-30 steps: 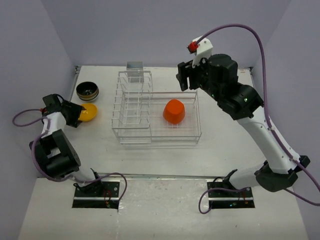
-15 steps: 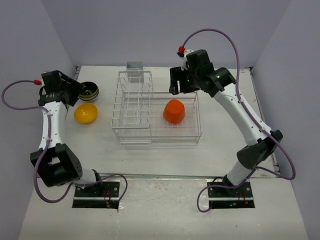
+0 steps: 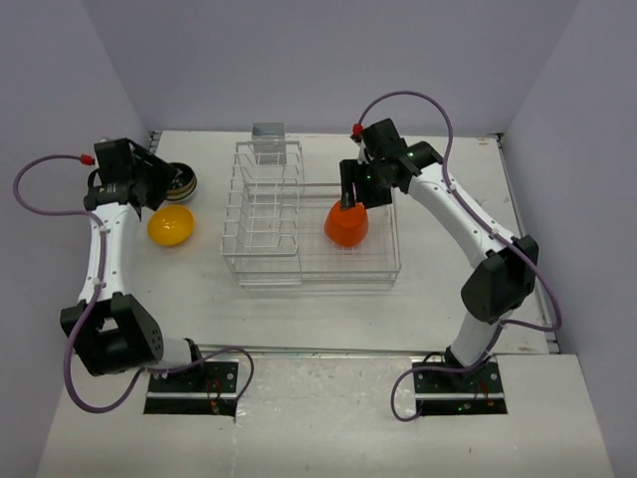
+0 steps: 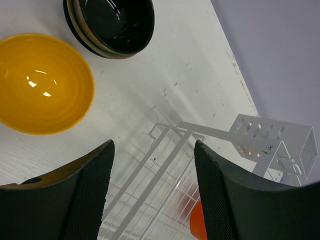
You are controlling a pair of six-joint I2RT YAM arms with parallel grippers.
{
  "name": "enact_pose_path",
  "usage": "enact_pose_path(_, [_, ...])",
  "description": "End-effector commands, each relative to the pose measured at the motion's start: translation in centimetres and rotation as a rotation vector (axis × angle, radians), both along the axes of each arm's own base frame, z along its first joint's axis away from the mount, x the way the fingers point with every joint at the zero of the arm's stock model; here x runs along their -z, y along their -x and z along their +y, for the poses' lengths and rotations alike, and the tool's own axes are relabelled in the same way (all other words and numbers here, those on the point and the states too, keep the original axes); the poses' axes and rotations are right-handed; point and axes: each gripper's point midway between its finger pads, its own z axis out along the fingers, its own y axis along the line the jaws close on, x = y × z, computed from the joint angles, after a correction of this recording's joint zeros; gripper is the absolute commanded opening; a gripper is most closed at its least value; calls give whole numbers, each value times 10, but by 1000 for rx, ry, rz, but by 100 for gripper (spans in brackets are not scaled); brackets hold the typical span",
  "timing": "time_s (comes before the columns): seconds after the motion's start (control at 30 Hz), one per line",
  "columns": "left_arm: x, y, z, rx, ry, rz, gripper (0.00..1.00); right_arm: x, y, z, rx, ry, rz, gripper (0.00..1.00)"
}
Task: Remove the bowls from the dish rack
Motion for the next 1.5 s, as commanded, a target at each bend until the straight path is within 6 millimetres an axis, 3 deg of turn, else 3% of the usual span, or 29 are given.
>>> enact_pose_path(0.0, [-11, -6, -12, 59, -34, -17, 65, 5, 0, 1, 16, -49, 29, 64])
enact_pose_path(0.23, [21, 0, -25, 145, -111, 114, 61, 22, -6, -4, 28, -55, 68, 63])
enact_pose_path(0.3, [30, 1, -27, 164, -131, 136, 49, 22, -9, -7, 38, -53, 65, 59])
enact_pose_path(0.43, [47, 3, -32, 192, -120, 179, 35, 24, -13, -14, 51, -52, 67, 58])
enact_pose_path(0.6, [64, 0, -53, 249, -105, 219, 1, 26, -21, -29, 86, -54, 71, 59])
enact_pose_path(0.83, [86, -1, -105, 365, -76, 271, 0, 33, -23, -40, 113, -39, 85, 59])
enact_pose_path(0.97, [102, -1, -123, 395, -50, 305, 0, 41, -24, -45, 117, -5, 87, 59])
enact_pose_path(1.1, [114, -1, -130, 403, -46, 332, 0, 44, -26, -45, 118, 4, 91, 56])
enact_pose_path(1.2, [122, -1, -135, 412, -29, 343, 0, 43, -26, -45, 118, 4, 89, 41])
enact_pose_path(1.47, [134, 2, -139, 417, -31, 365, 0, 54, -30, -52, 131, 50, 92, 38])
